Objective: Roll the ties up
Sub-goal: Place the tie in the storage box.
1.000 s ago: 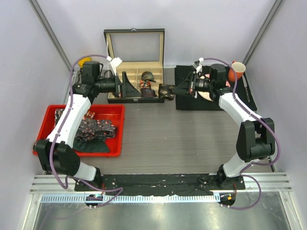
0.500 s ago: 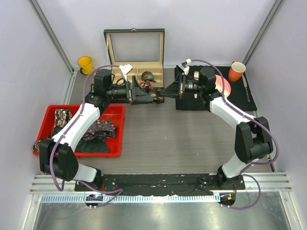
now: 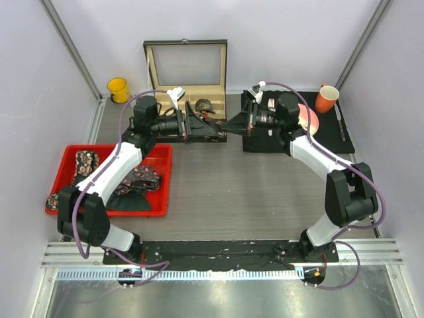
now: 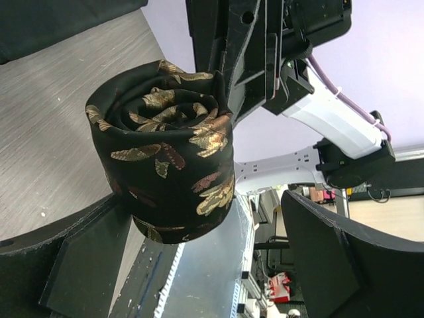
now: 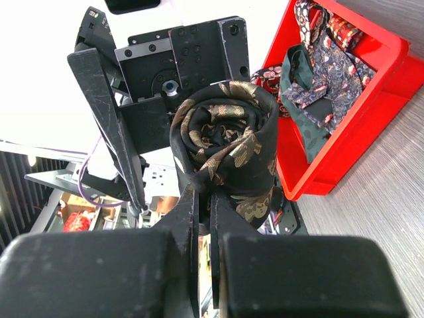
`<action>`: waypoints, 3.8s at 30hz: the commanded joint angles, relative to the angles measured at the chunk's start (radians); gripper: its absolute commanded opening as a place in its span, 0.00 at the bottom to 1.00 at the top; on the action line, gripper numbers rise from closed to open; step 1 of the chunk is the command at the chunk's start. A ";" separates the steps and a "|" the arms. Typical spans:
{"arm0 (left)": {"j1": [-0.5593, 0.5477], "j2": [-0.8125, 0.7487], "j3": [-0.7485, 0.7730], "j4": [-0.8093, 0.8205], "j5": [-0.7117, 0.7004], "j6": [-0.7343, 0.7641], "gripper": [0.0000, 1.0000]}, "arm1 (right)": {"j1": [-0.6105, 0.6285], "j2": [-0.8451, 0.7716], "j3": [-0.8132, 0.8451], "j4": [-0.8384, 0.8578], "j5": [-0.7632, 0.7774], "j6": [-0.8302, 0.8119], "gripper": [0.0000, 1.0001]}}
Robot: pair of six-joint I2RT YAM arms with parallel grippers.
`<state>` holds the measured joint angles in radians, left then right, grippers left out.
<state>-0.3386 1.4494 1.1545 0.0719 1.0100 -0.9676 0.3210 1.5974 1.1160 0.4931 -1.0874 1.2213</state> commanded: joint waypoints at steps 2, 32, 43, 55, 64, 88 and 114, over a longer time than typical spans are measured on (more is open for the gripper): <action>-0.014 0.009 0.019 0.026 -0.047 0.020 0.97 | 0.032 -0.039 0.002 0.081 -0.017 0.046 0.01; 0.007 0.012 -0.026 0.115 0.033 -0.088 0.76 | 0.030 -0.005 0.011 0.065 -0.026 0.035 0.01; -0.004 0.017 -0.006 0.131 0.033 -0.092 0.40 | 0.043 -0.014 -0.008 0.059 -0.026 0.026 0.01; 0.003 -0.015 -0.003 -0.015 0.001 0.003 0.00 | 0.041 -0.027 0.005 -0.059 -0.025 -0.062 0.03; 0.030 -0.015 0.031 -0.147 -0.033 0.087 0.00 | 0.035 -0.043 0.034 -0.247 -0.005 -0.201 0.56; 0.187 0.636 0.940 -0.928 -0.477 0.765 0.00 | -0.207 0.012 0.265 -1.128 0.198 -1.000 0.99; 0.230 1.035 1.214 -0.834 -0.643 0.642 0.00 | -0.211 0.027 0.228 -1.163 0.304 -1.056 1.00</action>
<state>-0.1280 2.4638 2.3024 -0.7971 0.4236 -0.3164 0.1154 1.6173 1.3369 -0.6777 -0.7959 0.1848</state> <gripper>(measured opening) 0.615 0.995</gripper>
